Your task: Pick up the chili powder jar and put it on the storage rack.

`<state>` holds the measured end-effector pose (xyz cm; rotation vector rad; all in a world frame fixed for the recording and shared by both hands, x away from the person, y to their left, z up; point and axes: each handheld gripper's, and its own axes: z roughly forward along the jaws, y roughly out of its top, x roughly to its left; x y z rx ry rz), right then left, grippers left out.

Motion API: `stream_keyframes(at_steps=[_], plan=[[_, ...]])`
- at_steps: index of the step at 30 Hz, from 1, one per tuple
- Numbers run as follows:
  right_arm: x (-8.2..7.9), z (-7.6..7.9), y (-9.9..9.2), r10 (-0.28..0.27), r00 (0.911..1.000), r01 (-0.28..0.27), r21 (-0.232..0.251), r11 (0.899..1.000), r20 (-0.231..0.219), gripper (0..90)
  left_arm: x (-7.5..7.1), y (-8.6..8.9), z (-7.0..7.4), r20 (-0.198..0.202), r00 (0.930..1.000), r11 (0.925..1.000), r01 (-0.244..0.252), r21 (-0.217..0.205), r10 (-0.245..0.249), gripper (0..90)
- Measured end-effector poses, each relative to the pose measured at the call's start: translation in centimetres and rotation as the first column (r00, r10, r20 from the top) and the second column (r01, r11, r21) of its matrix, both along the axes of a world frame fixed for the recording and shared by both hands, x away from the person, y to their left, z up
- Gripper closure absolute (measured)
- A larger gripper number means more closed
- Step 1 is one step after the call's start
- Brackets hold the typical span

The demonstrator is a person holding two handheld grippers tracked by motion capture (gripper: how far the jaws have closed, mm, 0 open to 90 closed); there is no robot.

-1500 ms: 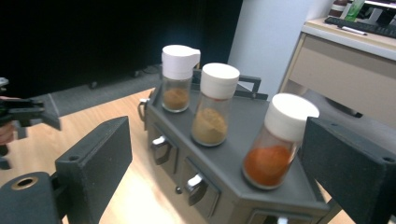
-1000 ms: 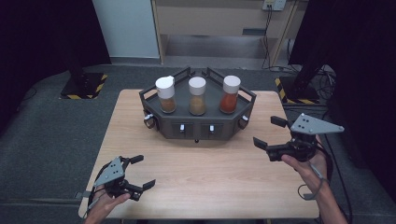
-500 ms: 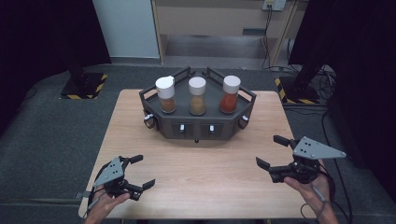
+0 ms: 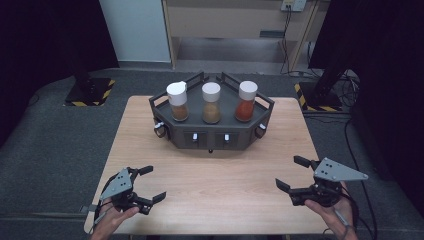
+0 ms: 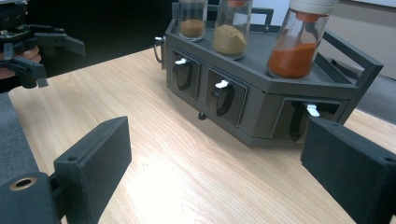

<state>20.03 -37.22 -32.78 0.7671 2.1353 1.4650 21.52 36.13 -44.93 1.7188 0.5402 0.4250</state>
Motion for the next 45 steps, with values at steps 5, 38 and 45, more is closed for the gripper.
stream_keyframes(at_steps=[5, 38, 45], plan=[[0.1, -0.7, -0.2, 0.0, 1.0, 0.0, 0.009, 1.0, 0.001, 9.3, 0.0, 0.0, 0.0, 0.002, 1.0, 1.0, 0.001, 0.003, -0.001, 1.3], [-0.1, -4.9, -0.8, -0.01, 0.9992, 0.011, 0.004, 1.0, -0.038, 9.6, -0.4, 0.2, 0.0, 0.01, 0.9999, 0.9999, -0.01, -0.012, 0.011, 1.4], [-0.1, -5.6, -1.3, -0.013, 0.9991, 0.013, 0.012, 1.0, -0.041, 9.6, -0.5, 0.3, 0.0, 0.01, 0.9999, 0.9998, -0.012, -0.013, 0.012, 1.4]])
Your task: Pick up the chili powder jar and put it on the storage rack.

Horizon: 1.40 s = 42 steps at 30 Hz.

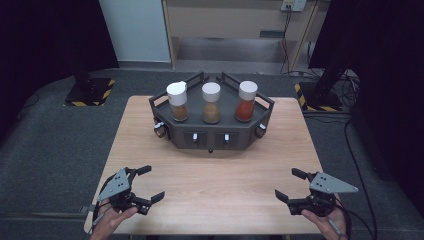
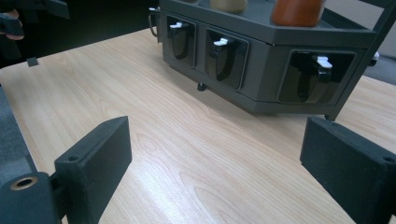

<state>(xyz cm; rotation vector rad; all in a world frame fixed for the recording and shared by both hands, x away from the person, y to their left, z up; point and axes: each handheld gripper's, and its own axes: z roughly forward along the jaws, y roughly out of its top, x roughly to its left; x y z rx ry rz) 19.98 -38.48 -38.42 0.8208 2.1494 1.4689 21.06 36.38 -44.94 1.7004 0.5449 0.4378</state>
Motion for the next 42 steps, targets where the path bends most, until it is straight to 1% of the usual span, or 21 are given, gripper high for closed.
stream_keyframes(at_steps=[5, 7, 10, 14, 20, 24, 26, 29, 31, 34, 42], plan=[[0.5, -0.7, -0.4, 0.004, 0.9998, -0.004, 0.018, 1.0, -0.021, 9.6, 0.1, 0.0, 0.0, 0.001, 1.0, 1.0, 0.005, 0.0, -0.005, 1.6], [0.6, -0.8, -0.4, 0.0, 0.9998, 0.0, 0.008, 1.0, -0.022, 9.6, 0.1, 0.0, 0.0, 0.001, 1.0, 1.0, 0.005, -0.001, -0.005, 1.5], [0.7, -1.0, -0.5, 0.006, 0.9997, -0.005, 0.018, 1.0, -0.024, 9.6, 0.1, 0.0, -0.1, -0.001, 1.0, 1.0, 0.008, -0.006, -0.008, 1.5], [0.8, -1.1, -0.4, 0.008, 0.9998, -0.008, 0.004, 1.0, -0.019, 9.6, 0.2, 0.1, -0.2, 0.0, 0.9999, 0.9998, 0.01, -0.018, -0.01, 1.6], [1.0, -1.4, -0.4, 0.011, 0.9996, -0.011, 0.003, 1.0, -0.027, 9.6, 0.2, 0.1, -0.2, 0.002, 0.9999, 0.9998, 0.013, -0.016, -0.013, 1.6], [1.1, -1.5, -0.5, 0.018, 0.9992, -0.017, 0.006, 1.0, -0.035, 9.6, 0.2, 0.2, -0.3, 0.003, 0.9999, 0.9996, 0.013, -0.024, -0.013, 1.6], [1.2, -1.5, -0.6, 0.018, 0.9991, -0.018, 0.007, 1.0, -0.037, 9.6, 0.1, 0.3, -0.3, 0.007, 0.9999, 0.9996, 0.008, -0.027, -0.008, 1.7], [1.1, -1.6, -0.6, 0.01, 0.9993, -0.01, 0.007, 1.0, -0.035, 9.6, -0.1, 0.4, -0.5, 0.018, 0.9998, 0.999, -0.007, -0.044, 0.008, 2.0], [1.1, -1.6, -0.8, 0.005, 0.9993, -0.005, 0.018, 1.0, -0.038, 9.6, -0.2, 0.6, -0.5, 0.023, 0.9995, 0.9986, -0.021, -0.048, 0.023, 2.0], [1.1, -1.8, -1.1, -0.005, 0.9992, 0.006, 0.031, 1.0, -0.039, 9.6, -0.3, 0.7, -0.6, 0.027, 0.999, 0.9976, -0.034, -0.06, 0.036, 2.1], [1.2, -2.0, -1.6, -0.028, 0.9987, 0.03, 0.046, 0.998, -0.042, 9.6, -0.4, 1.1, -0.8, 0.031, 0.9979, 0.9958, -0.055, -0.073, 0.058, 2.4]])
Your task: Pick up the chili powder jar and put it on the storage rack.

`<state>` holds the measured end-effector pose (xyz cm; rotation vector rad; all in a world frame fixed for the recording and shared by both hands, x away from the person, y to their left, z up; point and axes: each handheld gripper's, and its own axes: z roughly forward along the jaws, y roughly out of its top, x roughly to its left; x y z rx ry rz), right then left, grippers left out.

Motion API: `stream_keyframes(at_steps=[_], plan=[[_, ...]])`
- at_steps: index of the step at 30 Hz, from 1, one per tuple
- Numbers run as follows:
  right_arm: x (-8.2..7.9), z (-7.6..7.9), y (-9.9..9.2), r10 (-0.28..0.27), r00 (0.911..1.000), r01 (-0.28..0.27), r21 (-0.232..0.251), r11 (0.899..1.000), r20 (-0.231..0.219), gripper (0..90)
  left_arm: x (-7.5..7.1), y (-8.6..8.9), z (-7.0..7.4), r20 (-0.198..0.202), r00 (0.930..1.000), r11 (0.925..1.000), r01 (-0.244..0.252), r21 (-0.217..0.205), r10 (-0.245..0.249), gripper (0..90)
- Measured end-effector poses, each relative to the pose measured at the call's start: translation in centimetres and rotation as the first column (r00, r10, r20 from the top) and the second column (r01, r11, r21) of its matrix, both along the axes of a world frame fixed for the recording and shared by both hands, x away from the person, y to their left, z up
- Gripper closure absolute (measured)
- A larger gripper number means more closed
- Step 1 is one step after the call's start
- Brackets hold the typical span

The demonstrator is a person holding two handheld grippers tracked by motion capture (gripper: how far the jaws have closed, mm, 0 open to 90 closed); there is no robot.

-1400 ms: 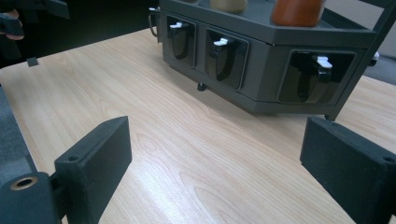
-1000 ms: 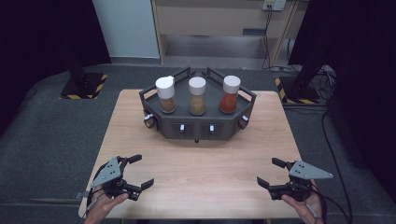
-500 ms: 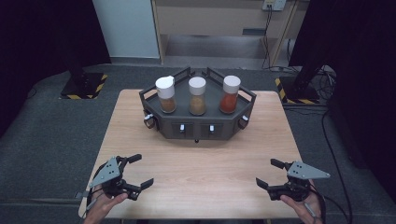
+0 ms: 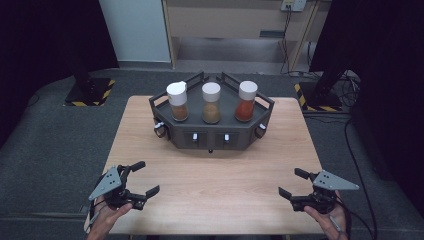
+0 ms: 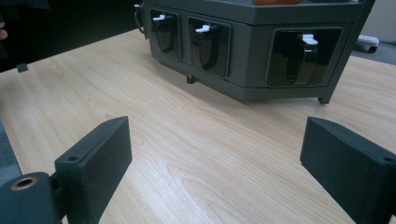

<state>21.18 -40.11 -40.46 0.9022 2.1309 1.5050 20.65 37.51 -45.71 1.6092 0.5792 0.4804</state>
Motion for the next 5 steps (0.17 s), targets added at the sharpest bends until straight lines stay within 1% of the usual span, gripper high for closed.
stream_keyframes(at_steps=[5], plan=[[0.06, -0.01, 0.0, 0.002, 1.0, -0.002, 0.0, 1.0, 0.0, 9.6, 0.01, 0.08, -0.09, -0.003, 1.0, 1.0, -0.005, -0.008, 0.005, 2.4]])
